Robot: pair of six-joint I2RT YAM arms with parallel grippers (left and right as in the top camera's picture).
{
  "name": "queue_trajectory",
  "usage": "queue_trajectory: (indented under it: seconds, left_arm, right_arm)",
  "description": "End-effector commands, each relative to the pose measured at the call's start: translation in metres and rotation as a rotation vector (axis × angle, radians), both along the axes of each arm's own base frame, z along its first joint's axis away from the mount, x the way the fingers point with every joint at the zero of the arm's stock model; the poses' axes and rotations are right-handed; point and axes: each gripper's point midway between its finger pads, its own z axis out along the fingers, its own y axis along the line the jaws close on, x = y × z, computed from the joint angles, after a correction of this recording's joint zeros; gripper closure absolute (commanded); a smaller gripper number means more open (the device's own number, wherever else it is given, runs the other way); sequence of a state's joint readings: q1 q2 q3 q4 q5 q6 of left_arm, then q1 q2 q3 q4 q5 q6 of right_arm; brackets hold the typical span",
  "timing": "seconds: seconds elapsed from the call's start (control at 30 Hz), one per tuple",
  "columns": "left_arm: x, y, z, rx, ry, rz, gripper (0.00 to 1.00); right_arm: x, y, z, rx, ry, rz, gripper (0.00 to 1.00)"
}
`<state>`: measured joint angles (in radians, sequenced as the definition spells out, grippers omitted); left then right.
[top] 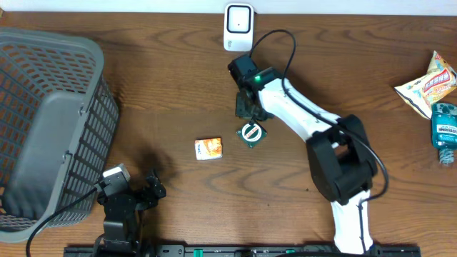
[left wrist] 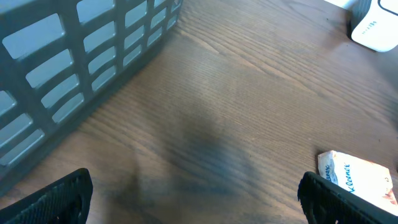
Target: Scan the item barcode
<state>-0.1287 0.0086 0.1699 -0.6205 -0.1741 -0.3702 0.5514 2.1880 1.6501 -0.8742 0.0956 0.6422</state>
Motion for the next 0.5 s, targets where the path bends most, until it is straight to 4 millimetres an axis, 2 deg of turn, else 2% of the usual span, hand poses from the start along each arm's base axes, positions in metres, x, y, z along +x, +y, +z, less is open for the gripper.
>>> queue_trajectory:
  seconds: [0.0,0.07,0.17,0.27,0.3,0.37,0.47]
  left_arm:
    - [-0.001,0.002,-0.005,-0.001,0.012,0.015,0.02]
    - [-0.001,0.002,-0.005,-0.001,0.012,0.015,0.02]
    - [-0.001,0.002,-0.005,-0.001,0.012,0.015,0.02]
    - [-0.001,0.002,-0.005,-0.001,0.012,0.015,0.02]
    - [-0.001,0.002,-0.005,-0.001,0.012,0.014,0.02]
    - [-0.001,0.002,-0.005,-0.001,0.012,0.015,0.02]
    - [-0.001,0.002,-0.005,-0.001,0.012,0.015,0.02]
  right_arm:
    - [0.003,-0.008,-0.003,-0.027,-0.001,-0.029,0.92]
    - [-0.002,-0.006,-0.003,-0.023,0.018,-0.012,0.94]
    - [-0.018,0.023,-0.004,0.088,0.085,0.182,0.99]
    - [-0.054,0.063,0.002,0.270,0.182,0.515,0.98]
    - [-0.067,0.070,0.005,0.313,0.211,0.608,0.95]
    - [-0.093,0.073,0.009,0.362,0.274,0.772,0.90]
    - [-0.122,0.061,0.012,0.346,0.359,0.969,0.87]
